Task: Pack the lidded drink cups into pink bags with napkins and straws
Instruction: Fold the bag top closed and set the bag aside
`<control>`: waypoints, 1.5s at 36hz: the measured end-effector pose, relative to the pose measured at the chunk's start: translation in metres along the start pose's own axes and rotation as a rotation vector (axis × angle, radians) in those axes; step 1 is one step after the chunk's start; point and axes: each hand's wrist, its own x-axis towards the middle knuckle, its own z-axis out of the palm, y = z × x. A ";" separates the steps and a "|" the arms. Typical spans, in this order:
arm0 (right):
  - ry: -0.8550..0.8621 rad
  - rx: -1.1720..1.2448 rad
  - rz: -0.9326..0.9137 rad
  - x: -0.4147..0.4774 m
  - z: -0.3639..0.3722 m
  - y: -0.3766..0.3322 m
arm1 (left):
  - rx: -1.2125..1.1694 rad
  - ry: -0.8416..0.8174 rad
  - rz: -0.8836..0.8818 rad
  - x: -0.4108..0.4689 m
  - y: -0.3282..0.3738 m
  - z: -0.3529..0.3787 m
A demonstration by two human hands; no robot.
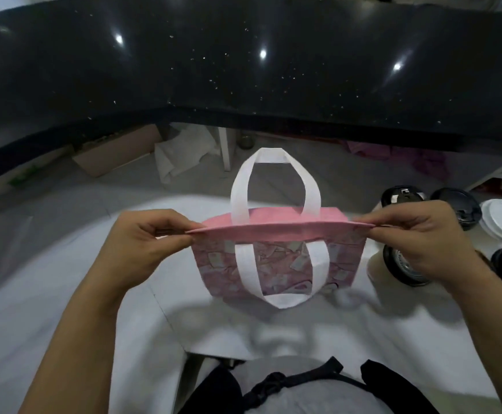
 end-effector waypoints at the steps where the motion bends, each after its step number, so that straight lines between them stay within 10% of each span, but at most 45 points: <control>1: 0.008 -0.031 -0.003 -0.001 0.002 0.002 | 0.016 -0.005 -0.011 0.001 -0.002 0.001; 18: -0.094 -0.823 -0.278 0.011 0.066 -0.018 | 0.618 -0.185 0.215 0.026 0.046 0.060; 54: -0.030 -0.891 -0.230 -0.015 0.004 0.004 | 0.984 -0.606 0.221 0.073 0.062 0.017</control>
